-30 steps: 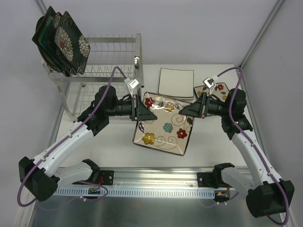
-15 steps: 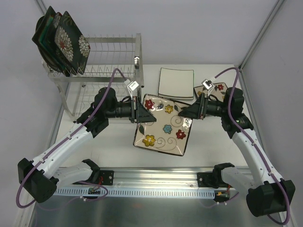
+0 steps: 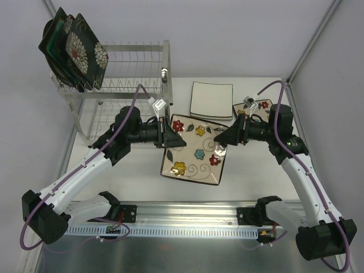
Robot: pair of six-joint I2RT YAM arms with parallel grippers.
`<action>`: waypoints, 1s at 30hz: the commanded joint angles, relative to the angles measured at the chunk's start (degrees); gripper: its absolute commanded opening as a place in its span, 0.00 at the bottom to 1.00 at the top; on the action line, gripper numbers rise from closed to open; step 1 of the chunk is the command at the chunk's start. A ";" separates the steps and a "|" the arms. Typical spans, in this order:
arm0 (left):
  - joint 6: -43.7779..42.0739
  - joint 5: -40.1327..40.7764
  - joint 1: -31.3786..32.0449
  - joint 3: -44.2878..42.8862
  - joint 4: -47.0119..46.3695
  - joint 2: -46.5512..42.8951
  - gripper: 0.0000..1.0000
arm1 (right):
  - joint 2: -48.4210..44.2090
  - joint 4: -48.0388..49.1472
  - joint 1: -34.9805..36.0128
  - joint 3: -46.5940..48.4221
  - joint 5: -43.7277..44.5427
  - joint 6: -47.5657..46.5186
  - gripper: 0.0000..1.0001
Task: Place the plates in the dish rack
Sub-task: Pass the plate from the right arm to the left, then insert the plate into the dish rack
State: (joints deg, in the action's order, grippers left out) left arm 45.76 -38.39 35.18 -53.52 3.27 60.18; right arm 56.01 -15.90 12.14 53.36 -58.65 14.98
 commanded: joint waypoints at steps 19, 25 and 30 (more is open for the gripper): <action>-5.58 -0.11 -0.20 -6.94 -7.93 -4.55 0.00 | -10.38 -13.63 -3.09 10.09 35.59 -7.78 1.00; -9.01 1.39 -0.11 -12.12 -7.66 -4.29 0.00 | -16.80 -14.33 -3.00 8.96 51.23 -7.78 1.00; -11.57 1.30 -0.20 -18.02 -7.22 -1.74 0.00 | -19.71 -15.74 -3.09 6.58 58.30 -7.95 1.00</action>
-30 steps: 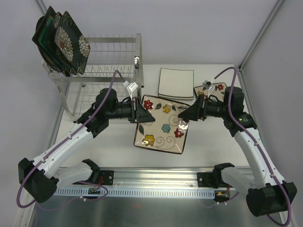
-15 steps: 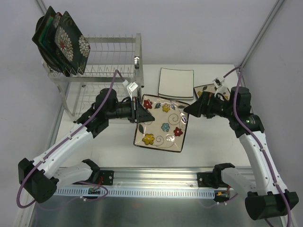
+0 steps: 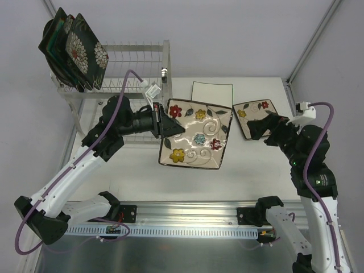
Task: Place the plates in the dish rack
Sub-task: Insert the plate into the dish rack
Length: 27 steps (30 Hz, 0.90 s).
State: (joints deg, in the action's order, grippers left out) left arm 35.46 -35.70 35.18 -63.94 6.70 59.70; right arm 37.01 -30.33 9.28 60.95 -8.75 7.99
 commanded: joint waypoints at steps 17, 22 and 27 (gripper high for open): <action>-14.98 12.31 -0.20 -33.78 -8.28 9.99 0.00 | -3.09 -6.15 -0.31 -4.08 20.53 3.88 1.00; -19.81 18.91 -0.20 -40.02 -8.19 12.62 0.00 | -2.39 -6.76 -0.40 -3.91 19.22 3.88 0.99; -21.83 24.53 -0.20 -45.73 -8.98 14.56 0.00 | -2.12 -7.03 -0.31 -3.99 18.34 3.88 1.00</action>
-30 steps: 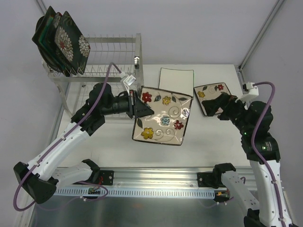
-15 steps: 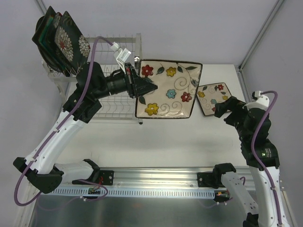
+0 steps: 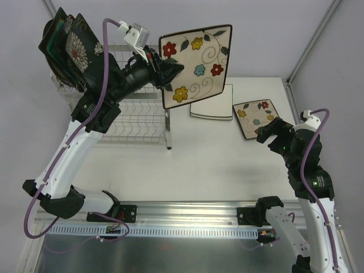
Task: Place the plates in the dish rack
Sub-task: Insert the plate into the dish rack
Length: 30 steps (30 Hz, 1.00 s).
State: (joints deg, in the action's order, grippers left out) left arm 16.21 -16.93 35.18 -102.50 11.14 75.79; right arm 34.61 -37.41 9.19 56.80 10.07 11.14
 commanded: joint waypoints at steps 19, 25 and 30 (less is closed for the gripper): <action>-22.27 26.59 -4.67 -10.71 -21.41 -2.22 0.00 | 4.41 1.72 -0.23 0.95 -2.86 -0.85 1.00; -24.81 29.40 -8.72 -7.11 -27.13 -4.42 0.00 | 5.82 2.43 -0.31 1.21 -3.30 -1.90 1.00; -27.37 31.43 -12.41 -4.65 -29.50 -6.44 0.00 | 6.79 2.87 -0.49 1.30 -4.00 -2.43 0.99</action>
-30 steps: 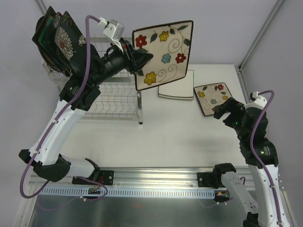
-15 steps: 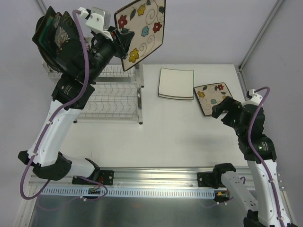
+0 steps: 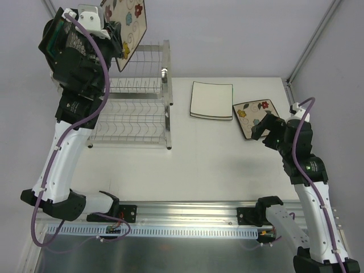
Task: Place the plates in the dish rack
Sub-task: Insert the plate into the dish rack
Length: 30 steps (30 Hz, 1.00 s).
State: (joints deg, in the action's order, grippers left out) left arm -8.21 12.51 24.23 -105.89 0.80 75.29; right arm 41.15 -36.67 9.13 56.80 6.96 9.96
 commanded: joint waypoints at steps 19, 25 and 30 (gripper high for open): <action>0.12 0.85 -17.89 11.66 -20.31 -10.69 0.00 | 3.15 3.44 -0.34 1.48 -3.01 -2.31 0.99; 2.31 -1.09 -20.18 13.69 -19.87 -10.86 0.00 | 3.94 3.44 -0.34 1.83 -3.36 -2.31 1.00; 5.48 -3.89 -22.47 15.27 -19.78 -10.78 0.00 | 4.73 3.62 -0.34 1.92 -3.80 -2.13 1.00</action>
State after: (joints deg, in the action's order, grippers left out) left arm -6.57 12.32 3.03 -89.06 -3.64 67.92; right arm 45.56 -35.31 8.97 56.77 3.81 8.69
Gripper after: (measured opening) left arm 0.176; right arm 0.994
